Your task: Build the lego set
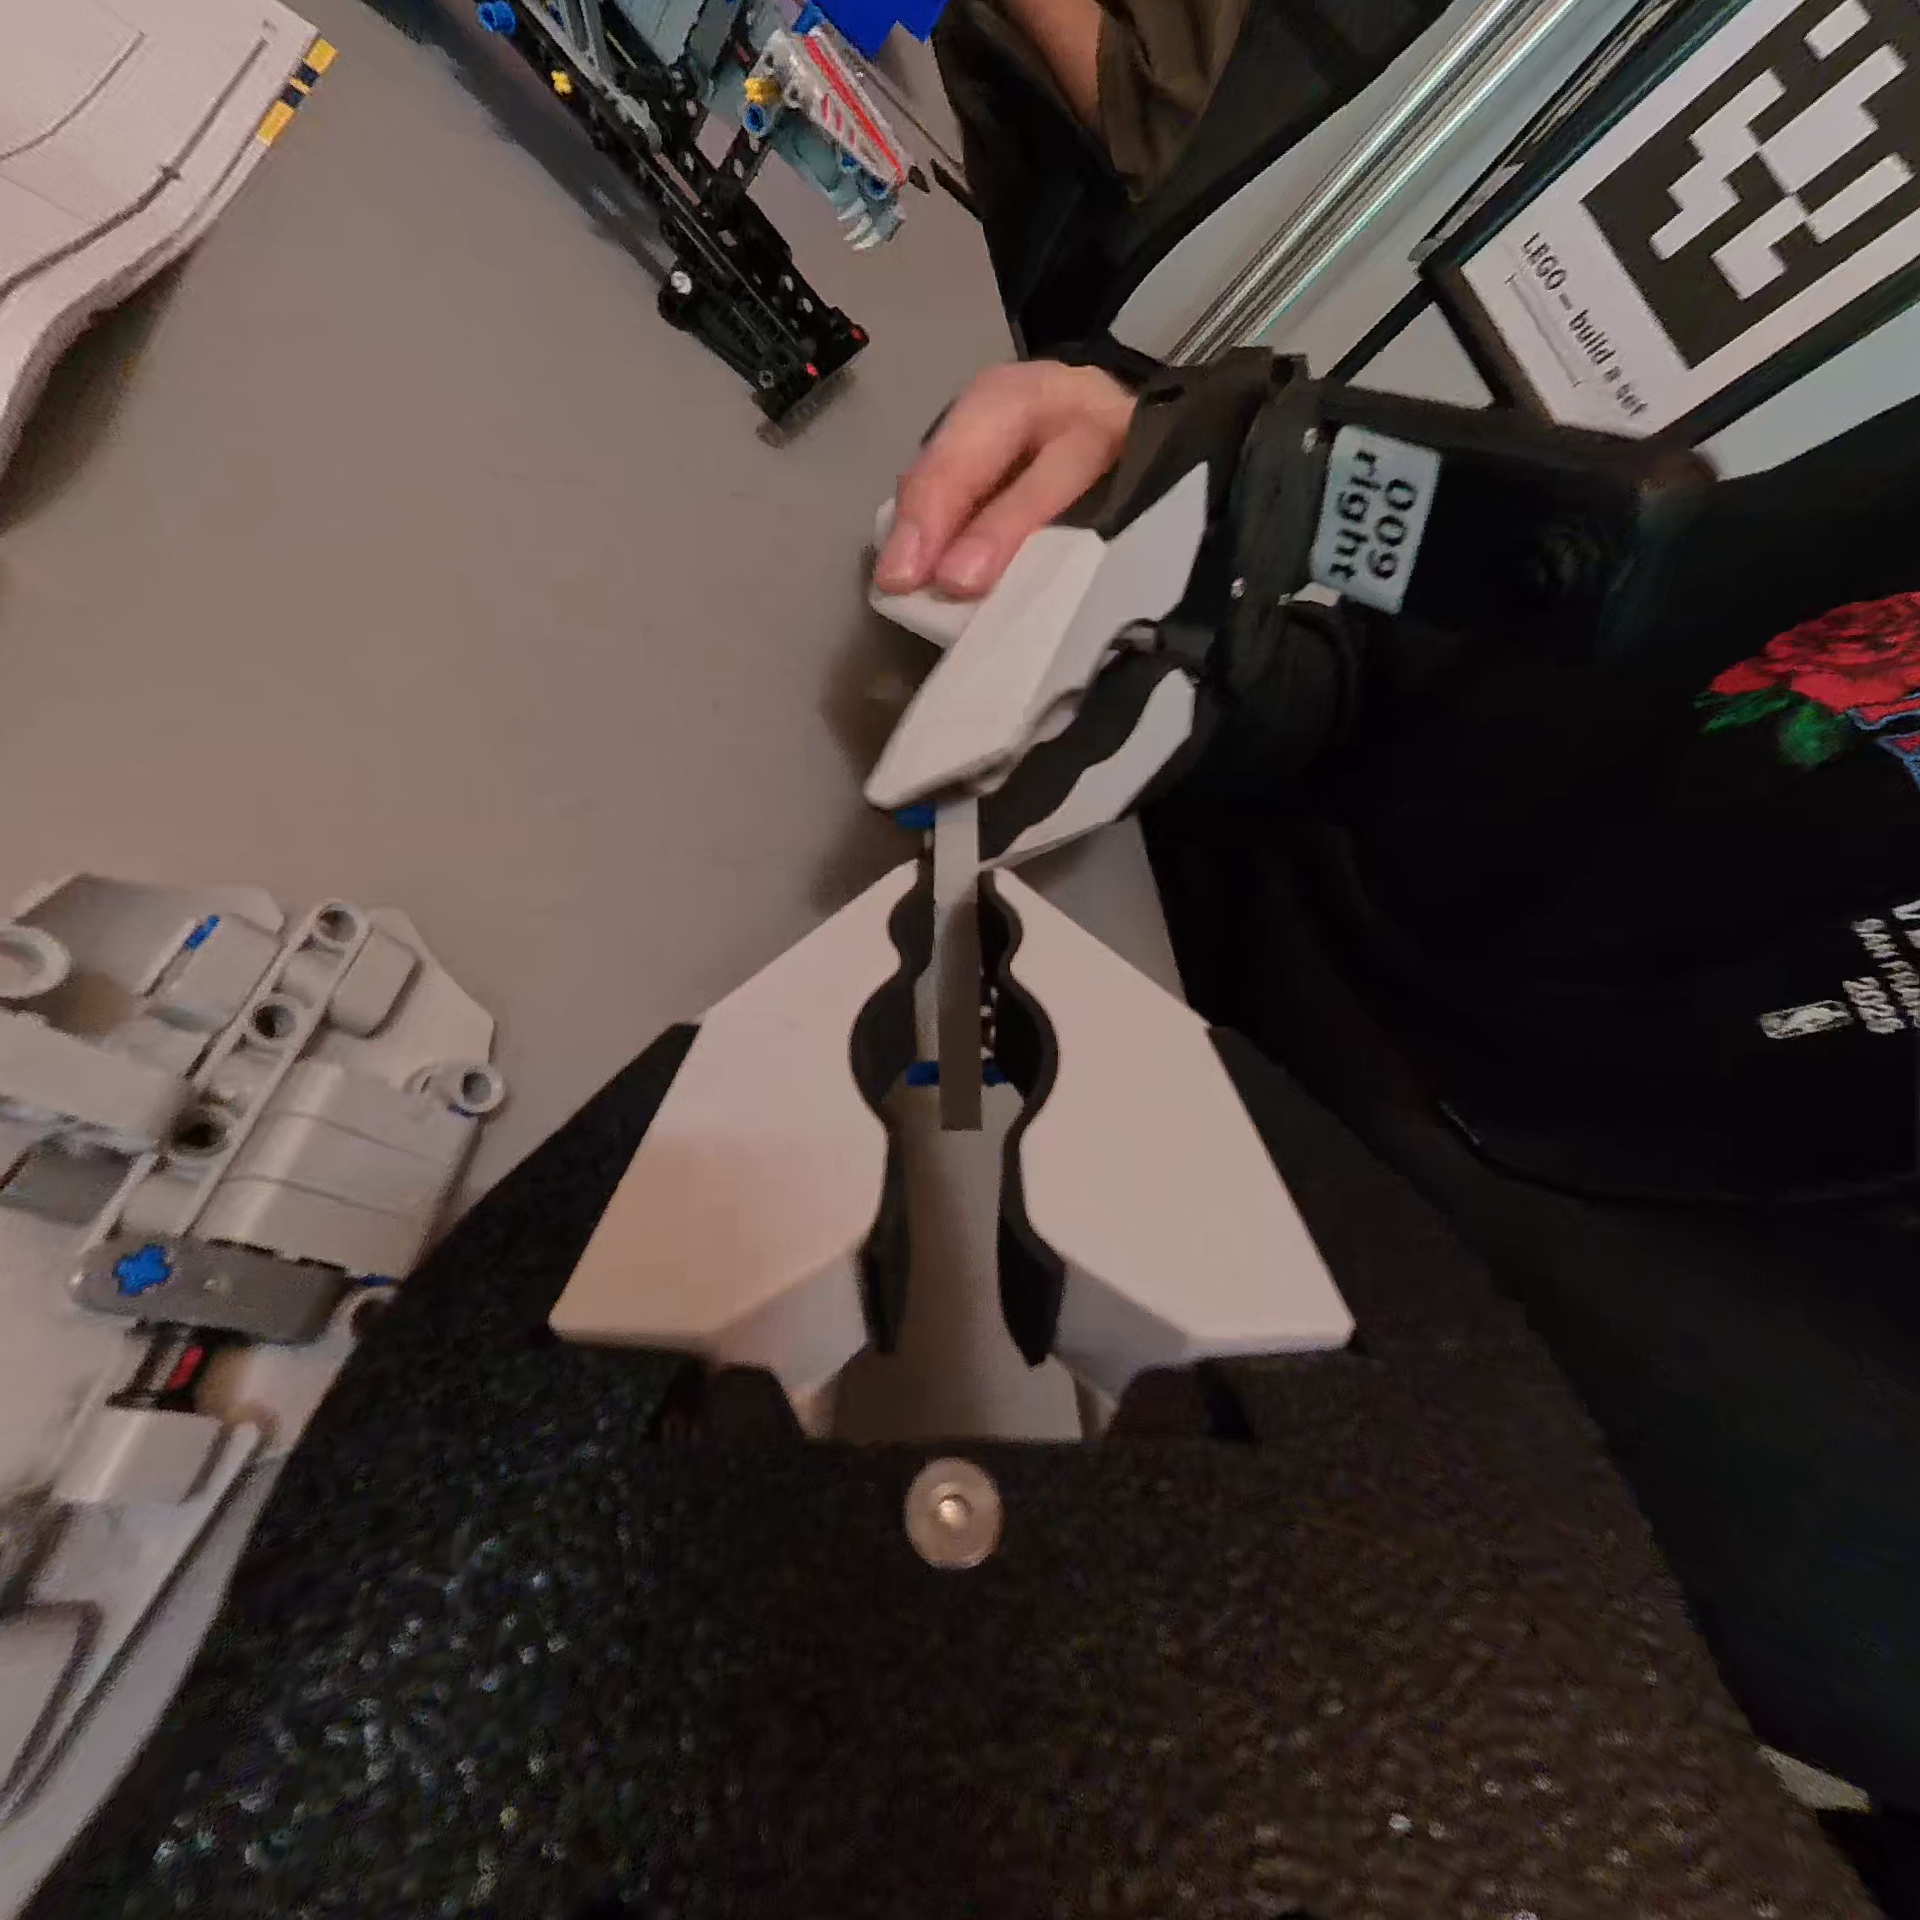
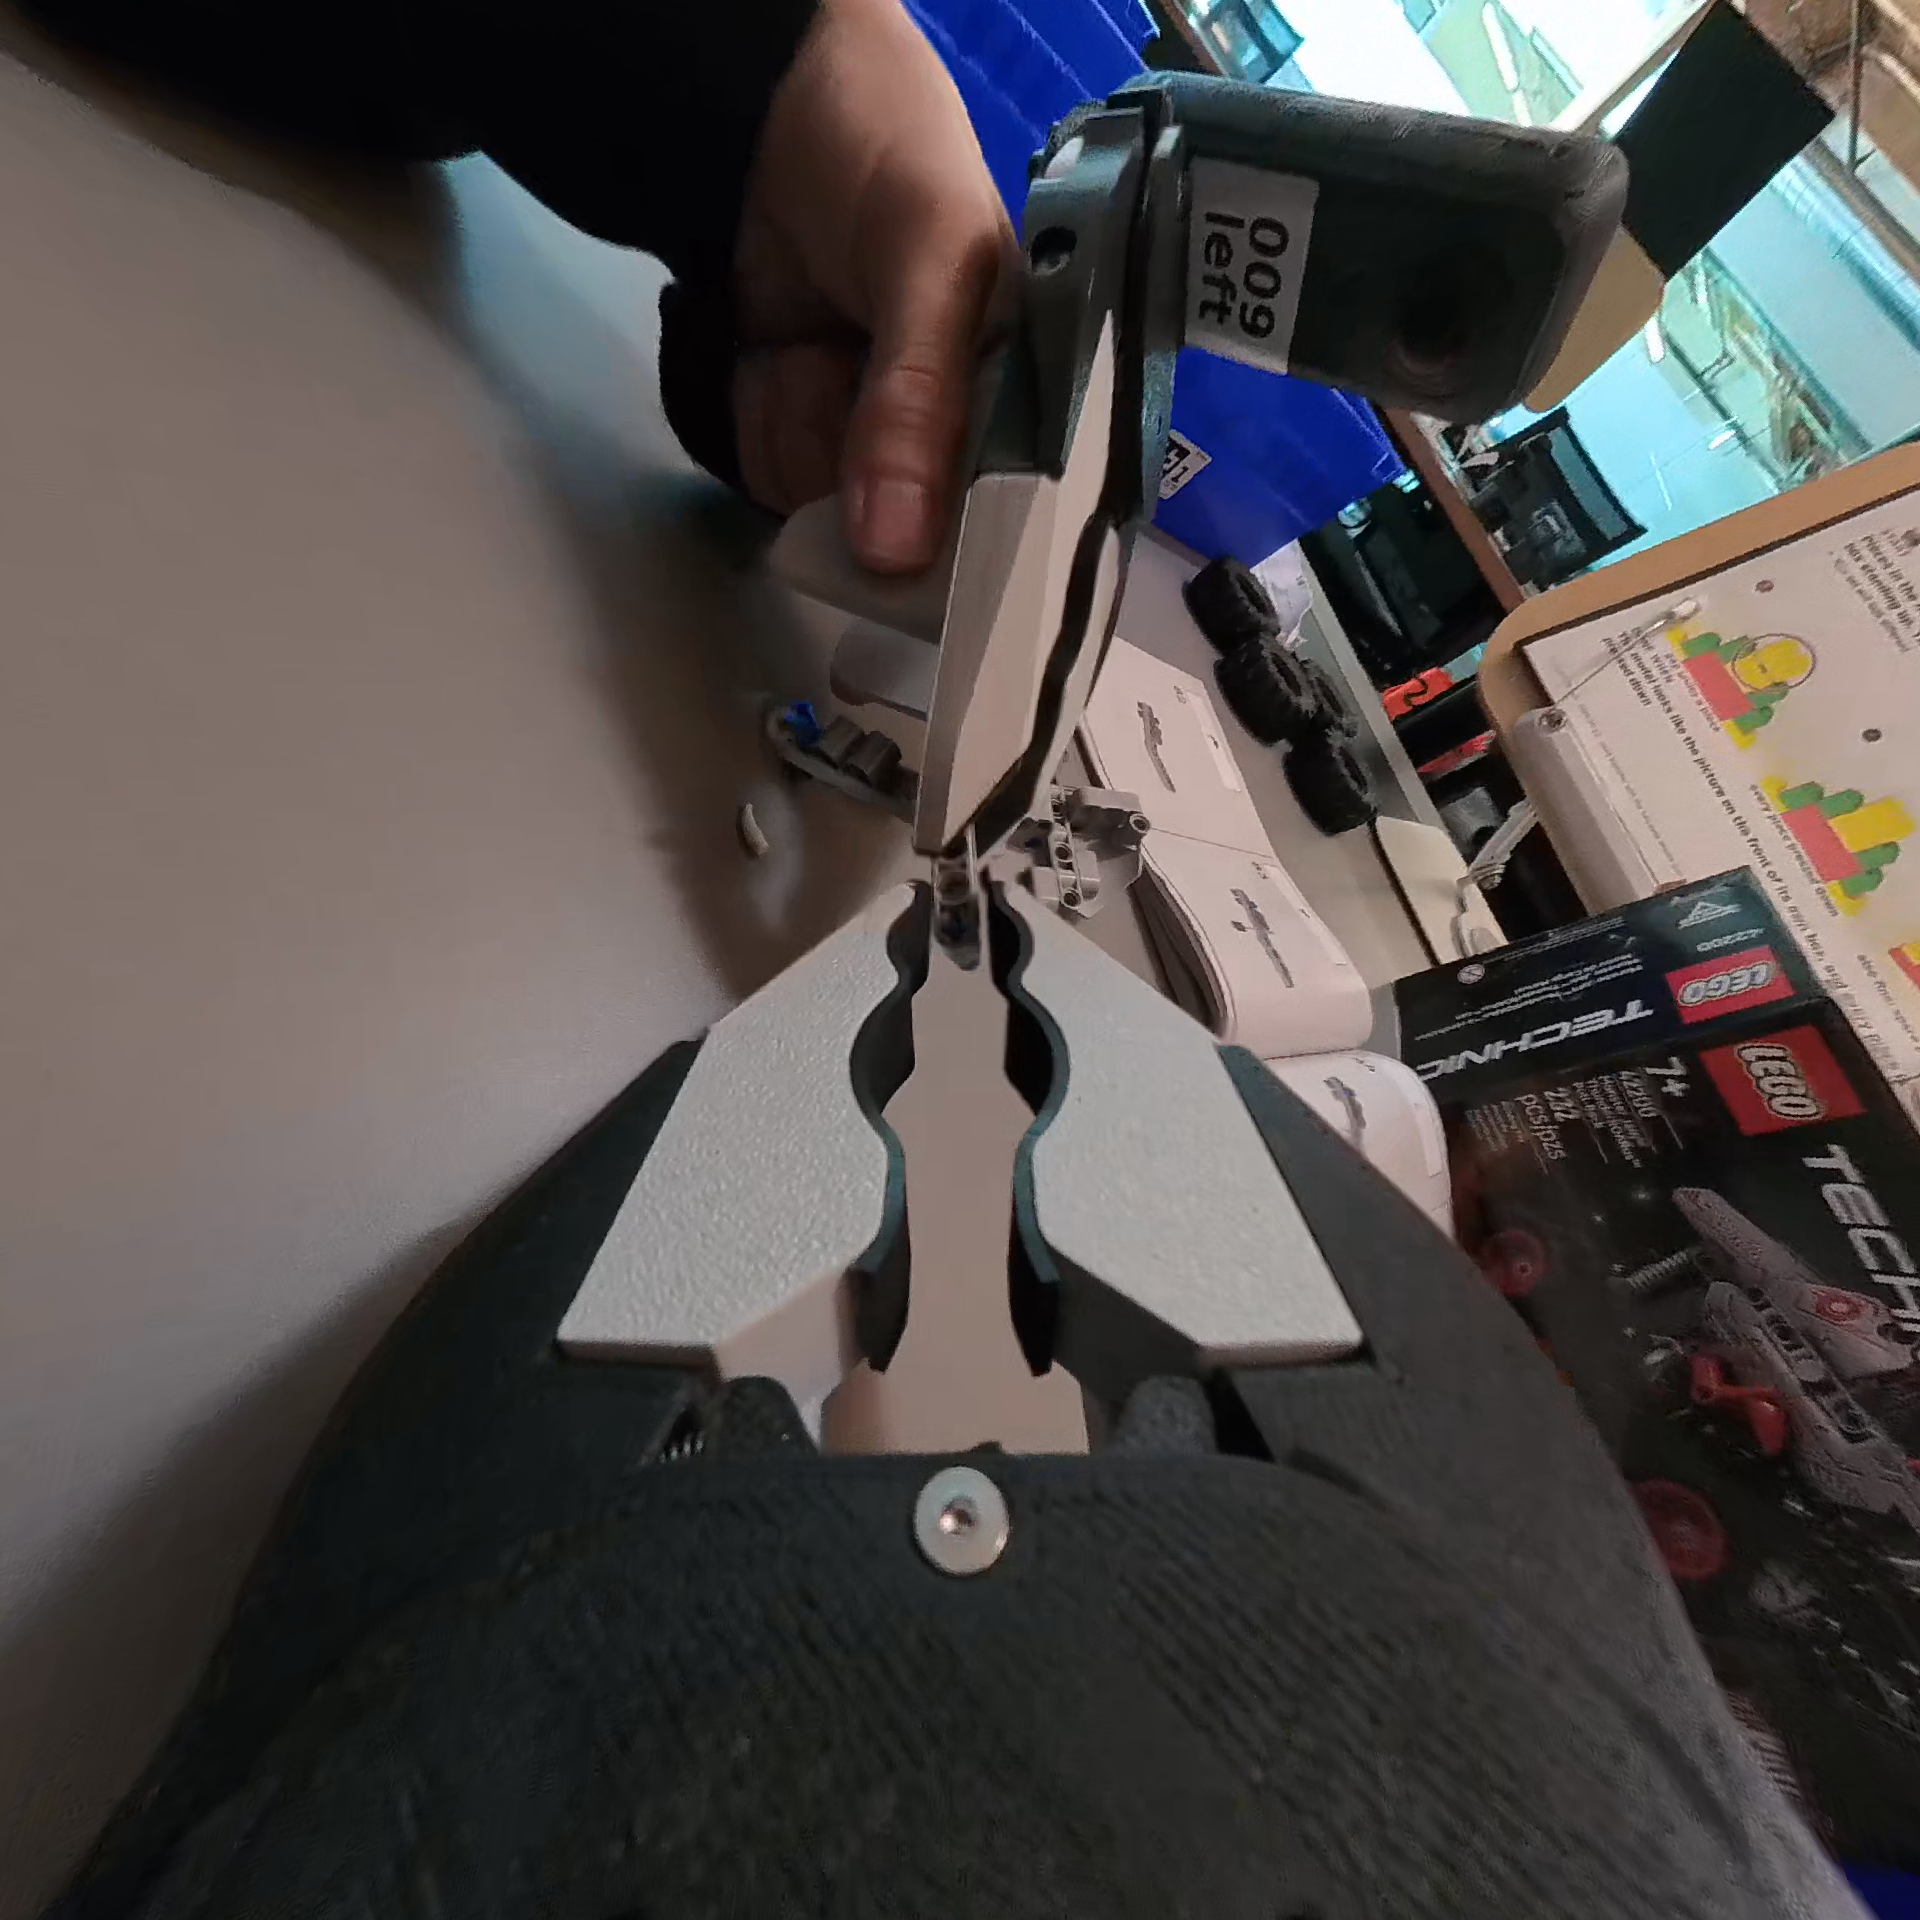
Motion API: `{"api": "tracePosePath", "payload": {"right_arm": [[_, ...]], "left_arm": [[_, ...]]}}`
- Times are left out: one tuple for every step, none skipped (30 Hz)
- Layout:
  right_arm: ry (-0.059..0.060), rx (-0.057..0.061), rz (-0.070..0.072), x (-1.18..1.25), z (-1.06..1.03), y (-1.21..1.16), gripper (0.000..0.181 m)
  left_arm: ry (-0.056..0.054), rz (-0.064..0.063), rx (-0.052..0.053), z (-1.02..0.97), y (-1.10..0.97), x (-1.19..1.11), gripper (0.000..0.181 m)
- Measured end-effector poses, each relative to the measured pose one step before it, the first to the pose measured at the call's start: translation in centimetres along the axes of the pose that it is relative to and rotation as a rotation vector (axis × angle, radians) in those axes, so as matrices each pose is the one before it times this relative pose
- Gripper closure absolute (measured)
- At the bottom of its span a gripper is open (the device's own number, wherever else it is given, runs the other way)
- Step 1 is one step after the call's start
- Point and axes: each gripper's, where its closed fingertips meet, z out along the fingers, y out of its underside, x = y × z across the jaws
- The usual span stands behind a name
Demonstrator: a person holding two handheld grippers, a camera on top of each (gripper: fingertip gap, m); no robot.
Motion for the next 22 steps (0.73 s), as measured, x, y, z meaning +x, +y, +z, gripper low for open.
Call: {"api": "tracePosePath", "payload": {"right_arm": [[0.0226, -0.0057, -0.0342, 0.247, -0.17, 0.229, 0.165], [0.0249, -0.002, -0.0344, 0.298, -0.106, 0.134, 0.167], [0.0039, 0.0043, -0.0173, -0.001, -0.124, -0.001, 0.169], [-0.0225, 0.0226, 0.0027, -0.356, -0.088, -0.235, 0.171], [-0.0113, 0.0232, 0.0137, -0.187, -0.075, -0.295, 0.174], [-0.0031, 0.012, 0.0018, -0.079, -0.035, -0.196, 0.175], [0.0019, 0.0091, -0.0082, -0.017, 0.026, -0.243, 0.175], [0.0027, 0.0056, -0.0136, -0.038, 0.083, -0.216, 0.175], [-0.0017, -0.0083, -0.0148, -0.126, 0.065, 0.023, 0.176], [-0.0002, -0.0131, -0.0123, -0.092, 0.013, 0.171, 0.176], [-0.0055, -0.0072, -0.0036, -0.12, 0.008, 0.089, 0.176], [-0.0075, -0.0125, 0.0135, -0.034, 0.038, 0.12, 0.176], [-0.01, -0.0235, 0.0291, -0.015, 0.068, 0.213, 0.176], [-0.0094, -0.0226, 0.0289, -0.045, 0.161, 0.249, 0.176], [0.0024, -0.0206, 0.0195, 0.01, 0.183, 0.333, 0.176], [-0.0035, -0.0216, 0.007, -0.089, 0.117, 0.299, 0.176], [-0.0052, -0.0187, 0.009, -0.111, 0.161, 0.207, 0.175], [-0.0033, -0.0209, 0.0201, -0.102, 0.151, 0.269, 0.176], [-0.0067, -0.0144, 0.0178, -0.137, 0.149, 0.168, 0.176], [-0.002, -0.0086, 0.0142, -0.057, 0.044, 0.051, 0.175], [-0.0016, -0.0084, 0.0161, -0.067, 0.057, 0.081, 0.175], [-0.0071, -0.0096, 0.0115, -0.145, 0.058, 0.15, 0.175]], "left_arm": [[0.0234, -0.0118, 0.0027, -0.04, -0.026, 0.322, 0.176], [0.0231, -0.0107, 0.0108, -0.031, -0.11, 0.307, 0.176], [0.0244, -0.0111, 0.01, -0.03, -0.11, 0.28, 0.176], [0.0177, -0.0084, -0.0012, 0.003, 0.071, 0.178, 0.176], [0.0041, -0.0077, -0.0031, 0.022, 0.107, -0.026, 0.176], [-0.0004, -0.0071, 0.0018, 0.034, 0.019, -0.105, 0.176], [0.007, -0.0068, -0.0009, 0.041, 0.062, 0.011, 0.176], [0.0016, -0.0049, -0.0053, 0.019, 0.117, -0.053, 0.176], [-0.007, -0.0027, -0.0015, 0.009, 0.078, -0.173, 0.176], [-0.0031, -0.002, -0.0038, 0.019, 0.088, -0.12, 0.176], [-0.0036, 0.0026, -0.0028, 0.02, 0.067, -0.099, 0.176], [-0.0143, 0.0072, -0.0018, 0.004, -0.005, -0.186, 0.176], [-0.0316, 0.0177, -0.0093, 0.002, 0.056, -0.332, 0.175], [-0.0469, 0.0304, -0.0052, -0.022, -0.053, -0.44, 0.174], [-0.0536, 0.0368, -0.0016, -0.029, -0.122, -0.461, 0.172], [-0.048, 0.0305, 0.0046, -0.043, -0.217, -0.371, 0.167], [-0.0296, 0.0215, 0.0067, -0.041, -0.258, -0.134, 0.164], [-0.0309, 0.0146, 0.0058, -0.038, -0.267, -0.206, 0.162], [-0.0332, 0.018, 0.0006, -0.003, -0.149, -0.262, 0.162], [-0.0207, 0.0198, -0.0143, 0.048, 0.118, -0.107, 0.161], [-0.019, 0.0138, -0.0228, 0.103, 0.262, -0.104, 0.16], [-0.0217, 0.0127, -0.0187, 0.127, 0.205, -0.156, 0.159]]}}
